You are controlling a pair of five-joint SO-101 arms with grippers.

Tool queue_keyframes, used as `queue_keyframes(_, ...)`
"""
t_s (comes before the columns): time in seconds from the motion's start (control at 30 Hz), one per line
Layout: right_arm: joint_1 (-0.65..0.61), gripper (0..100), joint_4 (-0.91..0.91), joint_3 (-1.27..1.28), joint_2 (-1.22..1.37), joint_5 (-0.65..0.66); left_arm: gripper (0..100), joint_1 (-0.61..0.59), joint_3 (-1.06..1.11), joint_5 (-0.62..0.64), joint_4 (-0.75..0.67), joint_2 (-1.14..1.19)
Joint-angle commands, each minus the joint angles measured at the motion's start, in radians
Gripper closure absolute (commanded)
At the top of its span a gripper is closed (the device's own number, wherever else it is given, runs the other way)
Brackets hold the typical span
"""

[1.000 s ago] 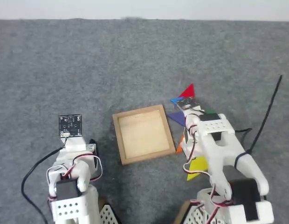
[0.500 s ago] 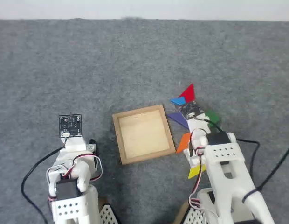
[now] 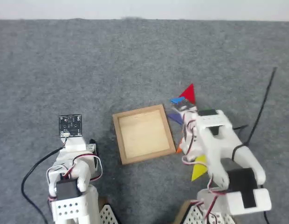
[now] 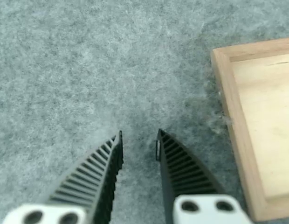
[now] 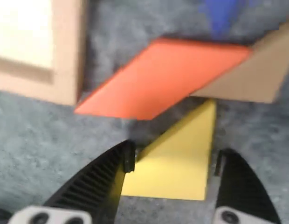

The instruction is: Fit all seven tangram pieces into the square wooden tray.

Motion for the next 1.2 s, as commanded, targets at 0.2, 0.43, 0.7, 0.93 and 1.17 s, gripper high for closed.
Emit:
queue_keyframes(0.2,0.11,96.5,-0.044,-0.012,0.041,-0.017,89,-0.006,-0.005,-0.005,0.003,-0.009)
queue_keyframes(0.43,0.268,96.4,-0.081,-0.026,-0.148,-0.06,89,-0.006,-0.005,-0.005,0.003,-0.009)
queue_keyframes(0.7,0.335,96.2,0.107,-0.074,-0.39,-0.009,89,-0.006,-0.005,-0.005,0.003,-0.009)
queue_keyframes(0.93,0.007,96.1,0.381,0.068,-0.613,0.336,89,-0.006,-0.005,-0.005,0.003,-0.009)
queue_keyframes(1.17,-0.013,96.5,0.357,0.074,-0.337,0.534,89,-0.006,-0.005,-0.005,0.003,-0.009)
